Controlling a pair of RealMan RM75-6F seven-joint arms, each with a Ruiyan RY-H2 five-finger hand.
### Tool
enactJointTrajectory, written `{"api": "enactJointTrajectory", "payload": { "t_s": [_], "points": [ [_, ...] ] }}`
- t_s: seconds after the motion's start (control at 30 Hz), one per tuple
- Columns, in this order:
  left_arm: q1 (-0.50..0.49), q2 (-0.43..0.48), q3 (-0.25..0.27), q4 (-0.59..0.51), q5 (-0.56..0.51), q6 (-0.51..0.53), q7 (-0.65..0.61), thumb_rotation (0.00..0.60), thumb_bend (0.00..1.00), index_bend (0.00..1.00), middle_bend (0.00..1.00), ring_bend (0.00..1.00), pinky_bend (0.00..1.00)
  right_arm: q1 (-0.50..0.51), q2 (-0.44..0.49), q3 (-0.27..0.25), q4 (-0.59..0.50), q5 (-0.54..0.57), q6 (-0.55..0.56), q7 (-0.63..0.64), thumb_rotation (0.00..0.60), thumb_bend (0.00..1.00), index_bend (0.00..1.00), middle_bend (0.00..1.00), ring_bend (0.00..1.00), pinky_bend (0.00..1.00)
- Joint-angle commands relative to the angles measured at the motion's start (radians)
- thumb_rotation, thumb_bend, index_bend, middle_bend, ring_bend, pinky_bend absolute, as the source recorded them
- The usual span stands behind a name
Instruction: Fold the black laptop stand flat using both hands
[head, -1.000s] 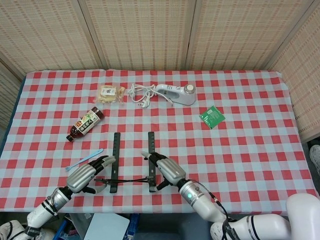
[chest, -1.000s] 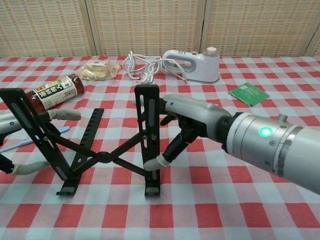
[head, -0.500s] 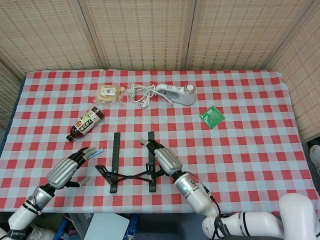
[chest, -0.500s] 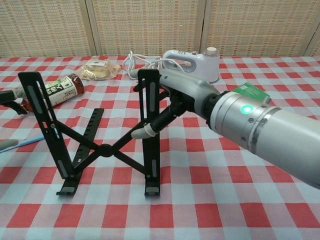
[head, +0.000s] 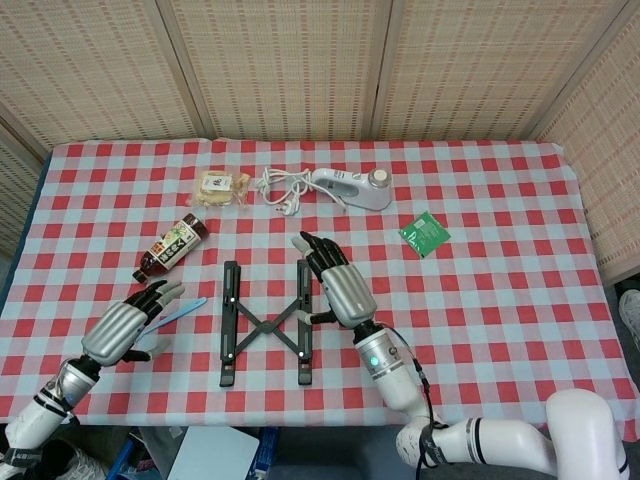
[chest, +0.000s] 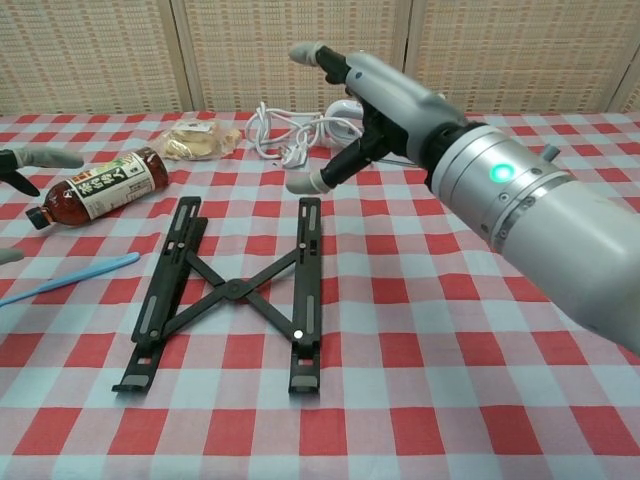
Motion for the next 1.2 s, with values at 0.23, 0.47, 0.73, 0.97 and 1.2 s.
{"api": "enactJointTrajectory", "payload": {
  "t_s": [0.23, 0.47, 0.73, 0.97, 1.2],
  "points": [
    [-0.114, -0.031, -0.052, 0.067, 0.014, -0.133, 0.119, 0.6, 0.36, 0.0, 0.0, 0.0, 0.18, -0.005, 0.19, -0.128, -0.075, -0.201, -0.049, -0.089, 0.6, 0.1, 0.0, 0.0, 0.0, 0.0],
    [-0.188, -0.121, -0.087, 0.153, -0.005, -0.232, 0.235, 0.6, 0.35, 0.0, 0.0, 0.0, 0.18, 0.018, 0.201, -0.194, -0.005, -0.363, -0.054, -0.154, 0.6, 0.0, 0.0, 0.0, 0.0, 0.0],
    [-0.232, -0.24, -0.091, 0.281, -0.002, -0.269, 0.298, 0.6, 0.31, 0.0, 0.0, 0.0, 0.18, 0.049, 0.142, -0.241, 0.143, -0.474, -0.081, -0.204, 0.6, 0.0, 0.0, 0.0, 0.0, 0.0],
    [-0.256, -0.315, -0.09, 0.369, -0.009, -0.289, 0.327, 0.6, 0.29, 0.0, 0.0, 0.0, 0.18, 0.075, 0.08, -0.241, 0.245, -0.513, -0.094, -0.196, 0.6, 0.0, 0.0, 0.0, 0.0, 0.0],
    [-0.265, -0.347, -0.086, 0.408, -0.029, -0.309, 0.35, 0.6, 0.29, 0.0, 0.0, 0.0, 0.18, 0.091, 0.045, -0.24, 0.316, -0.523, -0.111, -0.197, 0.6, 0.0, 0.0, 0.0, 0.0, 0.0]
  ]
}}
